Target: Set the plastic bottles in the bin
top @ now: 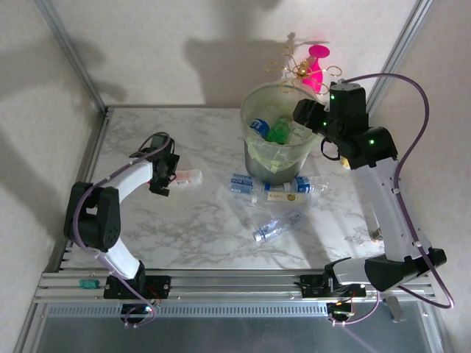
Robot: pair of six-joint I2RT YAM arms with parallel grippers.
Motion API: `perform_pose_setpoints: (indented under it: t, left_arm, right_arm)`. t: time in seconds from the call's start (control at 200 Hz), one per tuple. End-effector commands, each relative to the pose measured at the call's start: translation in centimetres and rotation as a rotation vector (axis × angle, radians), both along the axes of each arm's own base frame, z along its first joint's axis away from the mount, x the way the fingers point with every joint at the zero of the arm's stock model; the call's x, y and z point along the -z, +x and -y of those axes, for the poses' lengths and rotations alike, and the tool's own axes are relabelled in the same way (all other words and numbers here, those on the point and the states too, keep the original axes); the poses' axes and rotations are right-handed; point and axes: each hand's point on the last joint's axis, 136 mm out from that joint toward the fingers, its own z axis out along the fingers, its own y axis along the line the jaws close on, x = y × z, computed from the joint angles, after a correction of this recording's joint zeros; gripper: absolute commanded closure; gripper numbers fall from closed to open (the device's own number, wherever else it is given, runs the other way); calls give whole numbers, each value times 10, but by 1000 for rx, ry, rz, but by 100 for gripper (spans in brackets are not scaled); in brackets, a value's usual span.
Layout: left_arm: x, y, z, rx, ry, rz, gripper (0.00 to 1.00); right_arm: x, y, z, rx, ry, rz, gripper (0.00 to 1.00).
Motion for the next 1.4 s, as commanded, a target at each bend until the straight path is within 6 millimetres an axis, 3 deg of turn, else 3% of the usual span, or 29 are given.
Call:
perform_pose_setpoints:
  t: [0.0, 0.19, 0.31, 0.511, 0.626, 0.721, 0.971, 1.096, 1.166, 1.392]
  left_arm:
    - [0, 12, 1, -55, -38, 9, 0]
    - [27, 25, -2, -48, -65, -18, 7]
    - [20, 32, -4, -36, -38, 13, 15]
    - [25, 23, -6, -14, -28, -2, 34]
    - [25, 17, -5, 3, -33, -10, 37]
    - [8, 20, -6, 27, -14, 26, 38]
    - [-61, 28, -2, 120, 41, 177, 44]
    - [-102, 29, 10, 192, 95, 278, 44]
    - [-111, 26, 14, 214, 105, 302, 43]
    - [-72, -1, -2, 121, 52, 158, 19]
  right_arm:
    - [0, -9, 9, 26, -22, 5, 28]
    - [-1, -9, 8, 16, -31, 9, 28]
    - [-8, -9, 13, 33, -45, 29, 28]
    - [-24, -9, 19, 57, -55, 83, 28]
    - [-33, -8, 19, 53, -54, 108, 28]
    - [-38, -9, 18, 47, -57, 126, 29]
    - [-47, -9, 6, -23, -23, 172, 29]
    - [-49, -6, -1, -52, -14, 186, 29]
    - [-46, -5, -2, -53, -14, 180, 29]
    - [-25, 3, -12, -73, 9, 89, 29]
